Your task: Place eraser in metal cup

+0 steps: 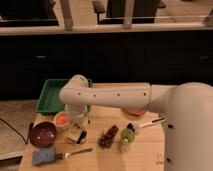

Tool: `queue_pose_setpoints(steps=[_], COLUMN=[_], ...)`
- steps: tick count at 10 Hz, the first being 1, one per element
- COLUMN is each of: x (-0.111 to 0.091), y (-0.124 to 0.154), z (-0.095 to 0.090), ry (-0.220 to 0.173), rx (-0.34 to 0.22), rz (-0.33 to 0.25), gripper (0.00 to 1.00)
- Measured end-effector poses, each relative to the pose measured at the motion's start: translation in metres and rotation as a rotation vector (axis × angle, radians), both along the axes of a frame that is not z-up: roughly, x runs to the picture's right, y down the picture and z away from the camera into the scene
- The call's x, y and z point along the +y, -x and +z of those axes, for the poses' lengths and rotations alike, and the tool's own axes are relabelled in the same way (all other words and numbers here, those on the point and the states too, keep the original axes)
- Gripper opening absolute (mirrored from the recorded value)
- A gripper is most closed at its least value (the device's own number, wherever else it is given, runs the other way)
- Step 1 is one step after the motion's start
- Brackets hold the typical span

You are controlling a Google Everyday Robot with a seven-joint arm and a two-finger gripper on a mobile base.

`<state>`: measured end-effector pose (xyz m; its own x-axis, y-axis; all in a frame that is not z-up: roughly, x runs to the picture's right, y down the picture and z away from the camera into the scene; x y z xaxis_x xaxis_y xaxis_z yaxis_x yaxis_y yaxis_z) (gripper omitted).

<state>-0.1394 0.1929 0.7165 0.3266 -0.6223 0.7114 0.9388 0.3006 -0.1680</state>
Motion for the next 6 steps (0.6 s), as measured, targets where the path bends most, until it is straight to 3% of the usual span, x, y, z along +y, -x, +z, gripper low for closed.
queue_pose_setpoints(steps=[1, 3, 4, 6], x=[0.0010, 0.0022, 0.0025, 0.0035], y=[0.0005, 0.0006, 0.0011, 0.0032], z=[0.0003, 0.0010, 0.0009, 0.0005], ry=[0.002, 0.005, 0.005, 0.006], rx=[0.003, 0.007, 0.009, 0.009], rz=[-0.002, -0.004, -0.006, -0.013], gripper=[0.57, 0.74, 0.80, 0.80])
